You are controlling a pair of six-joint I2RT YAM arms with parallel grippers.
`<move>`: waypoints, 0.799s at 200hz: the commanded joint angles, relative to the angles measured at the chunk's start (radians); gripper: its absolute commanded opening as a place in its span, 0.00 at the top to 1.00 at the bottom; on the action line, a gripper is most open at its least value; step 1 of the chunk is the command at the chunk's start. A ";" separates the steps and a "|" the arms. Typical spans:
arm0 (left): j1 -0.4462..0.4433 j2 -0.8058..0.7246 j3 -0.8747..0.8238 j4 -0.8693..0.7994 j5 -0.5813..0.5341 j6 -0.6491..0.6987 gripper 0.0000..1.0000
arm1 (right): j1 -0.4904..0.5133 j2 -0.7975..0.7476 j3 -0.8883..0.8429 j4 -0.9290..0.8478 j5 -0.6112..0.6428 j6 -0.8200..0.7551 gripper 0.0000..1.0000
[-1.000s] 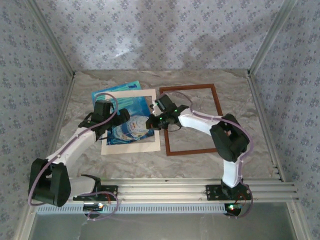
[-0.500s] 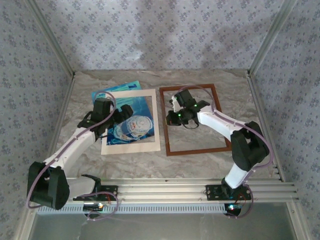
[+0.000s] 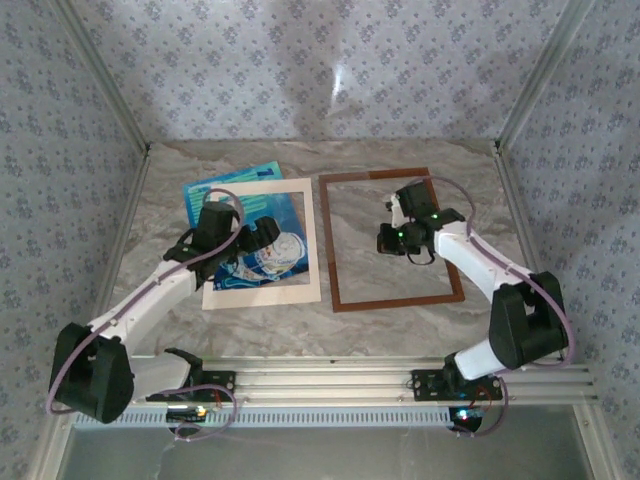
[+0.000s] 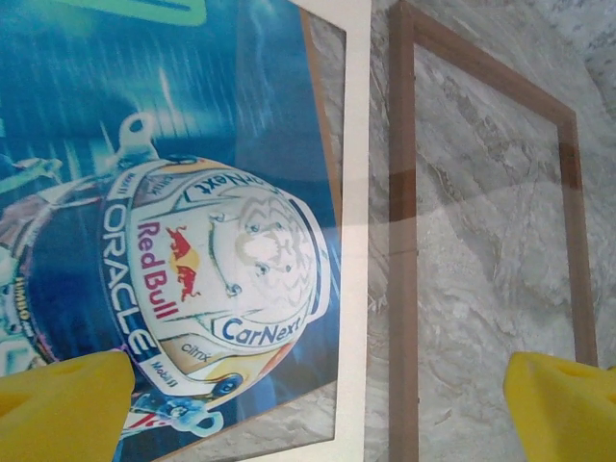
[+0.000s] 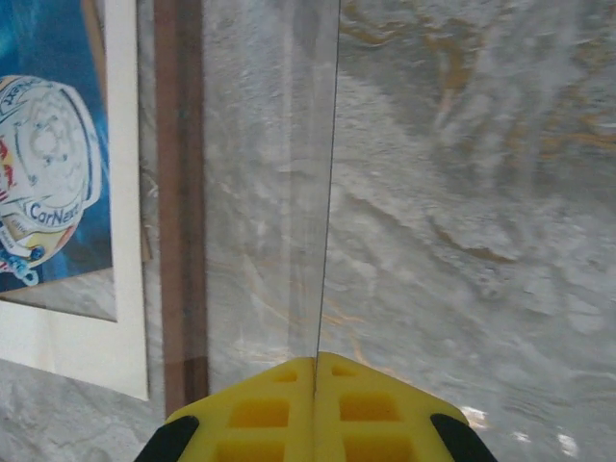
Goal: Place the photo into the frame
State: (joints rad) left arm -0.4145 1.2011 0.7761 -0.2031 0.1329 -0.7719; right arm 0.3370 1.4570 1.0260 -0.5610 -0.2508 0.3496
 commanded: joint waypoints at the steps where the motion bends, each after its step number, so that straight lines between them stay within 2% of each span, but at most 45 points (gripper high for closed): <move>1: -0.016 0.050 0.008 0.074 0.029 0.006 0.01 | -0.043 -0.050 -0.031 -0.036 0.028 -0.052 1.00; 62: -0.052 0.203 0.059 0.197 0.062 0.015 0.02 | -0.152 -0.087 -0.043 -0.085 0.014 -0.153 1.00; 110: -0.077 0.259 0.070 0.240 0.056 0.017 0.01 | -0.193 -0.092 -0.050 -0.095 -0.022 -0.187 1.00; 160: -0.079 0.264 0.066 0.244 0.029 0.023 0.02 | -0.196 -0.087 -0.017 -0.161 0.094 -0.193 1.00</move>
State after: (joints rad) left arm -0.4873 1.4563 0.8169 0.0090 0.1703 -0.7685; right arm 0.1482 1.3872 0.9825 -0.6533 -0.2199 0.1806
